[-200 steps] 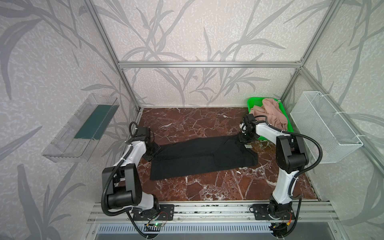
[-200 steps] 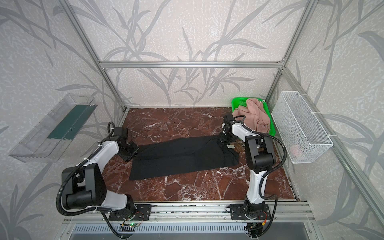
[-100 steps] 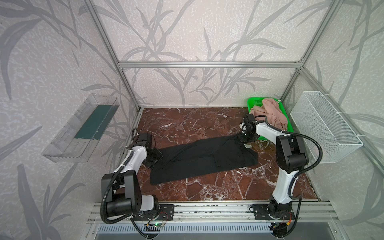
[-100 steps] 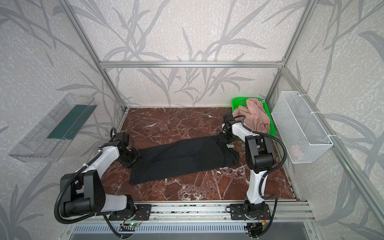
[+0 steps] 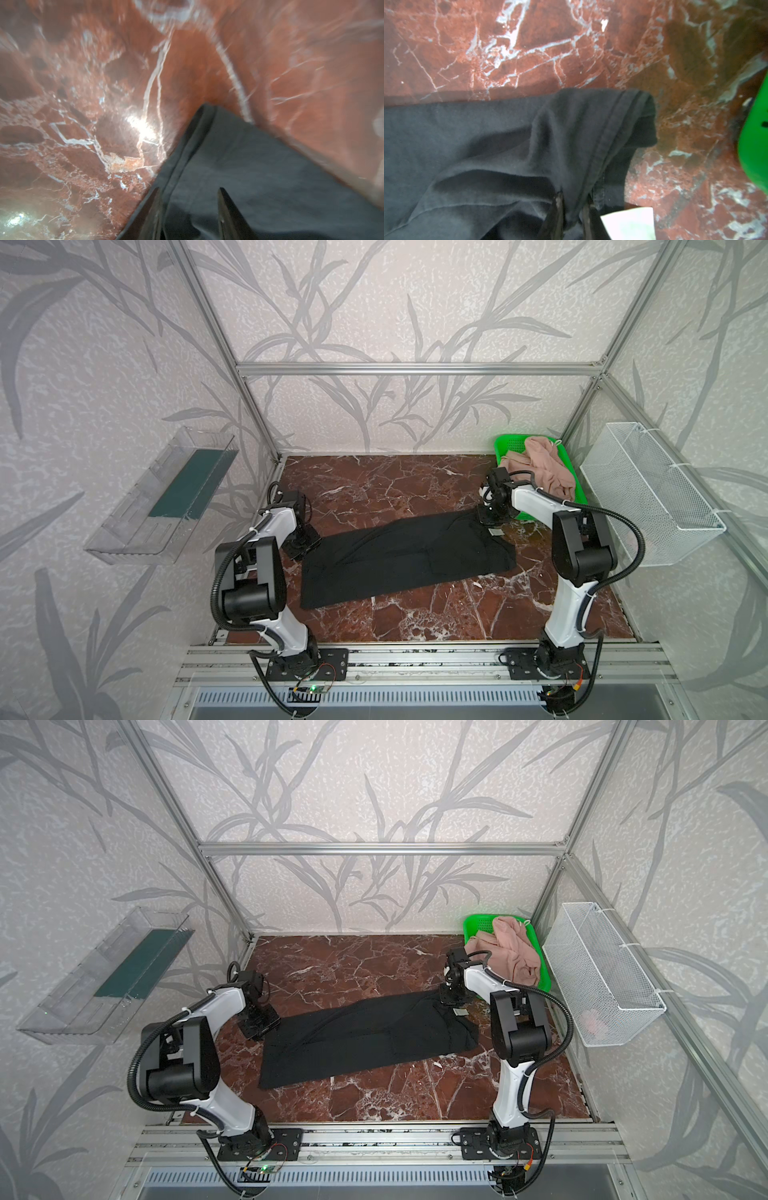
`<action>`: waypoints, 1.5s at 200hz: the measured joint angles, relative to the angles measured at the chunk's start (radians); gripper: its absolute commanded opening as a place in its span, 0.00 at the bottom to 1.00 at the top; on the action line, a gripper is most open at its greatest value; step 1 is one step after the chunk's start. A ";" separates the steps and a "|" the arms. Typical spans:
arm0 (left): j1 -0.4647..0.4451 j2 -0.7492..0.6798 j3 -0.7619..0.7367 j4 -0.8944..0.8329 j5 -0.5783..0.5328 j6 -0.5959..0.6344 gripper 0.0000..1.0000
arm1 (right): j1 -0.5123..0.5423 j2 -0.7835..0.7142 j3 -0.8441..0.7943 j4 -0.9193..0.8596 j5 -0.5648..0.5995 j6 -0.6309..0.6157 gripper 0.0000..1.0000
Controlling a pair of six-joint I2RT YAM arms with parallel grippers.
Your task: Fold and stack the mixed laundry pile
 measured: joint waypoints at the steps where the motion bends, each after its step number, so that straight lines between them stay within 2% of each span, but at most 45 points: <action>1: 0.000 0.000 -0.002 0.000 0.000 0.001 0.37 | 0.000 0.000 0.000 0.000 0.000 0.000 0.19; 26: 0.000 0.007 -0.022 0.003 -0.006 -0.001 0.30 | 0.000 0.001 0.001 0.000 0.000 0.000 0.19; 53: 0.001 0.027 -0.022 0.016 -0.027 -0.005 0.09 | 0.000 0.009 0.002 0.000 0.001 0.000 0.19; 92: 0.003 0.039 -0.016 0.016 -0.034 -0.005 0.05 | -0.006 0.013 0.003 0.000 0.002 0.000 0.19; 100: 0.003 0.039 -0.013 0.013 -0.037 -0.005 0.00 | -0.006 0.013 0.003 0.000 0.004 0.000 0.19; 181: 0.003 0.039 0.104 -0.025 -0.055 0.027 0.00 | -0.010 0.013 0.003 0.000 0.004 0.000 0.19; 214: 0.003 0.039 0.143 -0.040 -0.057 0.040 0.36 | -0.010 0.013 0.003 0.000 0.004 0.000 0.19; 225: 0.003 0.039 0.134 -0.038 -0.062 0.040 0.44 | -0.010 0.013 0.003 0.000 0.004 0.000 0.19; 252: 0.003 0.039 0.084 -0.033 -0.066 0.042 0.45 | -0.010 0.013 0.003 0.000 0.004 0.000 0.19; 300: 0.003 0.031 -0.030 0.002 -0.040 0.017 0.37 | -0.010 0.013 0.003 0.000 0.004 0.000 0.19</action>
